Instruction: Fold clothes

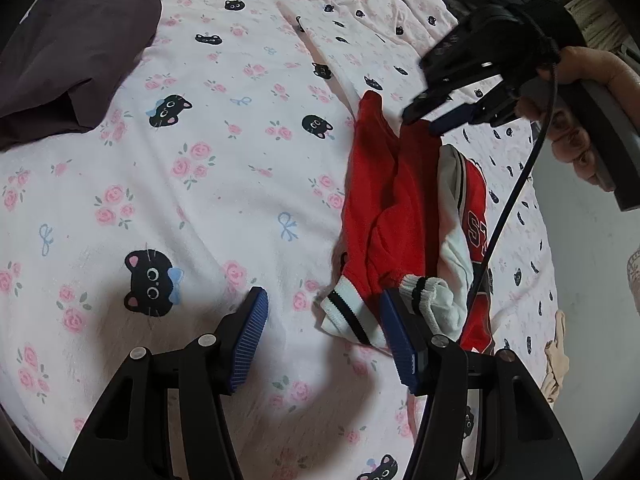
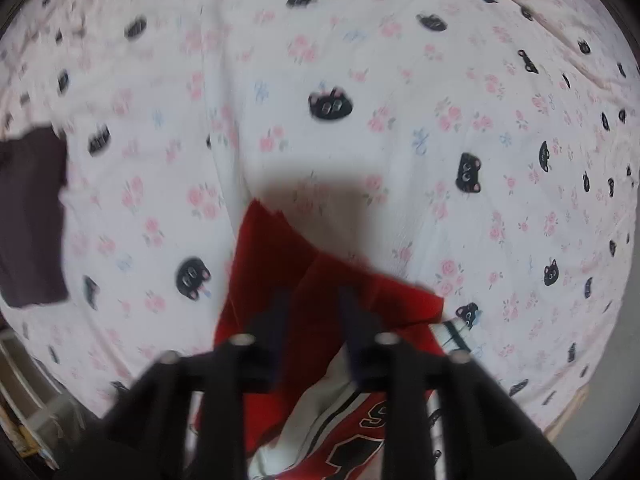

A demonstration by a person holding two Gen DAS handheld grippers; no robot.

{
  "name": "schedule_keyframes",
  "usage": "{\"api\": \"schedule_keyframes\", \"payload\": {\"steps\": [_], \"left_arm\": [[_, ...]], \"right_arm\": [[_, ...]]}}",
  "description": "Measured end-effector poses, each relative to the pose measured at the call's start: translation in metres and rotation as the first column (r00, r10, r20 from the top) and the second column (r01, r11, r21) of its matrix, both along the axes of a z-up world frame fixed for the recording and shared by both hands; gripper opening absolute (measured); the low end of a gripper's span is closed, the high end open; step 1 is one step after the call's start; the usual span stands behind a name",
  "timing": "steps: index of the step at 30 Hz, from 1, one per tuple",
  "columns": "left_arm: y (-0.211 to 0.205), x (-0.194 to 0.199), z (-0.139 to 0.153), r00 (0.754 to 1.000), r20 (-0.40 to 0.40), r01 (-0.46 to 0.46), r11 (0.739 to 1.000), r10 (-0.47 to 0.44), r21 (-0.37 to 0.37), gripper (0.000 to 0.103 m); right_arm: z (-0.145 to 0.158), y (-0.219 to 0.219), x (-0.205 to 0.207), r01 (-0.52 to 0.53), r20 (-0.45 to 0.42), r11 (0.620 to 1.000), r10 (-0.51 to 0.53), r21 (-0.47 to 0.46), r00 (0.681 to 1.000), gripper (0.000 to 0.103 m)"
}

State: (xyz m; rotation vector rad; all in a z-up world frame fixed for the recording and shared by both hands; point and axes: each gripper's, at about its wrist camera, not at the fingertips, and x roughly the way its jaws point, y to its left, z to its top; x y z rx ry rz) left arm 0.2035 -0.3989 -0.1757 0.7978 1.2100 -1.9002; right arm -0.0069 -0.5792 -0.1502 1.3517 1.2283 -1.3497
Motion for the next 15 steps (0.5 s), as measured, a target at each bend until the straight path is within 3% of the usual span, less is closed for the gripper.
{"api": "schedule_keyframes", "payload": {"steps": [1,3,5,7,10,15], "left_arm": [[0.0,-0.001,0.0,1.0,0.001,0.001,1.0,-0.001,-0.001,0.053],[0.0,-0.003,0.0,1.0,0.001,0.002,1.0,-0.002,-0.002,0.053],[0.001,-0.003,0.0,1.0,0.002,0.003,1.0,-0.003,-0.003,0.053],[0.001,-0.004,0.0,1.0,0.002,0.004,1.0,-0.004,-0.003,0.053],[0.002,-0.005,0.0,1.0,0.0,0.013,1.0,-0.013,-0.002,0.053],[0.004,-0.006,0.0,1.0,0.0,0.024,1.0,-0.024,-0.002,0.053]], "right_arm": [[-0.005,0.0,0.007,-0.02,-0.024,1.0,0.021,0.012,0.999,0.053],[-0.014,0.0,0.017,-0.048,-0.096,0.998,0.05,0.027,0.994,0.052],[-0.023,-0.001,0.026,-0.076,-0.18,0.996,0.083,0.05,0.98,0.045],[-0.029,0.0,0.032,-0.108,-0.226,0.991,0.122,0.074,0.966,0.025],[-0.018,0.006,0.031,-0.112,-0.211,0.993,0.119,0.045,0.97,0.01],[0.031,0.035,0.01,-0.074,-0.104,0.989,0.061,-0.129,0.993,0.007]]}}
